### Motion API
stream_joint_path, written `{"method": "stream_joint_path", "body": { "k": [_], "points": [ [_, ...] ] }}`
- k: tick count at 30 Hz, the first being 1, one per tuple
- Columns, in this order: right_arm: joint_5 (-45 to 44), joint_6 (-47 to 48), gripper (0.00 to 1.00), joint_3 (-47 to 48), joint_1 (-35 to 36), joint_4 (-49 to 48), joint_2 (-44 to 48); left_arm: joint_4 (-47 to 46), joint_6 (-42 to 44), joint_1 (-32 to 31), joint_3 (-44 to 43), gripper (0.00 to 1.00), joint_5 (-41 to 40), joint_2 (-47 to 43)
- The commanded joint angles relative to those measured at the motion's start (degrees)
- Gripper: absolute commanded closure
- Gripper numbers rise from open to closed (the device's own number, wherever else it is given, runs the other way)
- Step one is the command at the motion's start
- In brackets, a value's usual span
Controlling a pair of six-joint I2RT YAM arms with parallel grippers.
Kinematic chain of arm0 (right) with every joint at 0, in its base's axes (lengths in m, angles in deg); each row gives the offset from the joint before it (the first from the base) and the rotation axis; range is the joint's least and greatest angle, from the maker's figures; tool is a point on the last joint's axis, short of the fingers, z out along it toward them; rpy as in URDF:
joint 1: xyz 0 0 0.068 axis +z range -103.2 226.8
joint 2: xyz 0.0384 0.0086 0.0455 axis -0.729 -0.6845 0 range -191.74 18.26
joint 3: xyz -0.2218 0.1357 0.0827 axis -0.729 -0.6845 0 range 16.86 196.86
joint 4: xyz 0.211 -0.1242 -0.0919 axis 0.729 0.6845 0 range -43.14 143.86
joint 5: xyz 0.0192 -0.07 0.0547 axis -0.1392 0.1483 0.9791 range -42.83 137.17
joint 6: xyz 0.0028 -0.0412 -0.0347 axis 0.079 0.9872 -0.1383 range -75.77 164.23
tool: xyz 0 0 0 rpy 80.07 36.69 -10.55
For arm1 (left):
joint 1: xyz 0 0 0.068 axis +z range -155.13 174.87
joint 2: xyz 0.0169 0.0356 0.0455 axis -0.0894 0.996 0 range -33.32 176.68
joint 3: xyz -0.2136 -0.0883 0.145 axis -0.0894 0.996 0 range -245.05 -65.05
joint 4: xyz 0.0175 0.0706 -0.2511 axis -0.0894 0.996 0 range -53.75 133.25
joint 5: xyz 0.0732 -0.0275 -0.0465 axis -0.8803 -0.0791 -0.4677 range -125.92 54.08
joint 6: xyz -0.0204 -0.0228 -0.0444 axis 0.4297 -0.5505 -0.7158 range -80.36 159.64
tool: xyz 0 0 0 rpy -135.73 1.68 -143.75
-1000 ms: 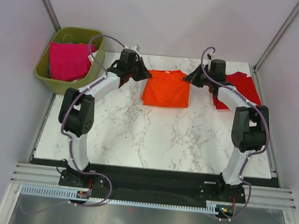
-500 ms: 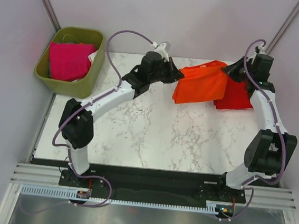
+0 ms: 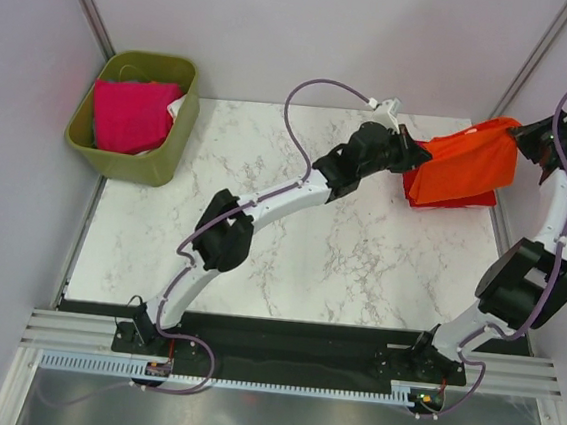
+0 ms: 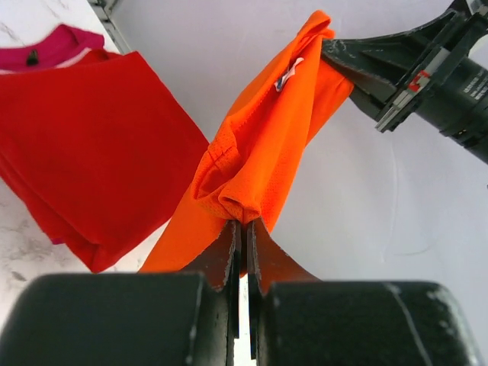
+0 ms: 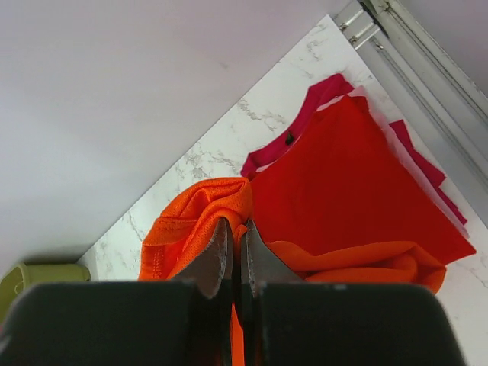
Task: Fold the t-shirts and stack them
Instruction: Neatly place the folded tshirt to the corner
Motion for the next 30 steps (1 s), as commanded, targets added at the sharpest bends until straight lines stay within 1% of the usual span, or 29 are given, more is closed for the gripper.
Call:
{"method": "stream_joint_path", "body": {
  "k": [1, 2, 4, 5, 9, 10, 14, 19, 20, 24, 26, 28, 29, 30],
  "points": [
    [-0.7, 0.1, 1.0, 3.9, -2.5, -0.7, -3.7, -3.0, -4.5, -0.7, -6.4, 0.98, -2.8, 4.6],
    [-0.6, 0.3, 1.0, 4.3, -2.6, -0.7, -4.3, -3.4, -5.0, -0.7, -8.9, 0.98, -3.0, 7.2],
    [-0.8, 0.4, 1.0, 4.4, -2.6, -0.9, -6.4, -3.6, -5.2, -0.7, -11.6, 0.98, -3.3, 9.6],
    [-0.8, 0.4, 1.0, 4.5, -2.6, -0.9, -7.2, -3.9, -5.3, -0.7, -13.2, 0.98, -4.9, 10.4],
    [-0.1, -0.1, 1.0, 5.5, -2.6, -2.0, -11.8, -8.2, -7.0, -0.5, -12.8, 0.98, -7.3, 13.5],
    [1.3, -0.4, 1.0, 5.5, -2.6, -3.2, -12.5, -10.6, -7.4, -0.4, -13.0, 0.98, -7.2, 15.0],
    [1.9, -1.8, 1.0, 5.5, -2.5, -5.3, -14.5, -13.7, -7.6, 0.5, -13.7, 0.98, -9.1, 17.6],
    [1.9, -2.8, 1.0, 6.1, -2.3, -8.1, -16.6, -16.0, -8.0, 1.7, -18.7, 0.98, -10.4, 23.0],
    [2.3, -3.0, 1.0, 6.3, -2.1, -8.7, -17.8, -18.0, -8.1, 2.1, -18.7, 0.98, -11.2, 23.9],
    [3.2, -3.1, 1.0, 11.0, -1.5, -9.0, -22.0, -20.7, -7.0, 2.7, -19.1, 0.98, -14.4, 24.9],
    [3.6, -3.1, 1.0, 14.7, -1.1, -9.0, -24.8, -22.3, -6.4, 2.9, -20.7, 0.98, -16.4, 26.6],
    [4.4, -3.6, 1.0, 17.7, -0.9, -9.2, -27.0, -23.2, -6.2, 3.3, -22.9, 0.96, -17.6, 28.3],
    [4.7, -3.8, 1.0, 18.6, -0.6, -9.5, -28.9, -23.5, -6.1, 3.6, -23.7, 0.93, -18.5, 30.3],
    [5.0, -4.0, 0.93, 19.3, -0.5, -10.8, -29.9, -24.9, -6.1, 3.9, -24.4, 0.87, -18.8, 31.2]
  ]
}}
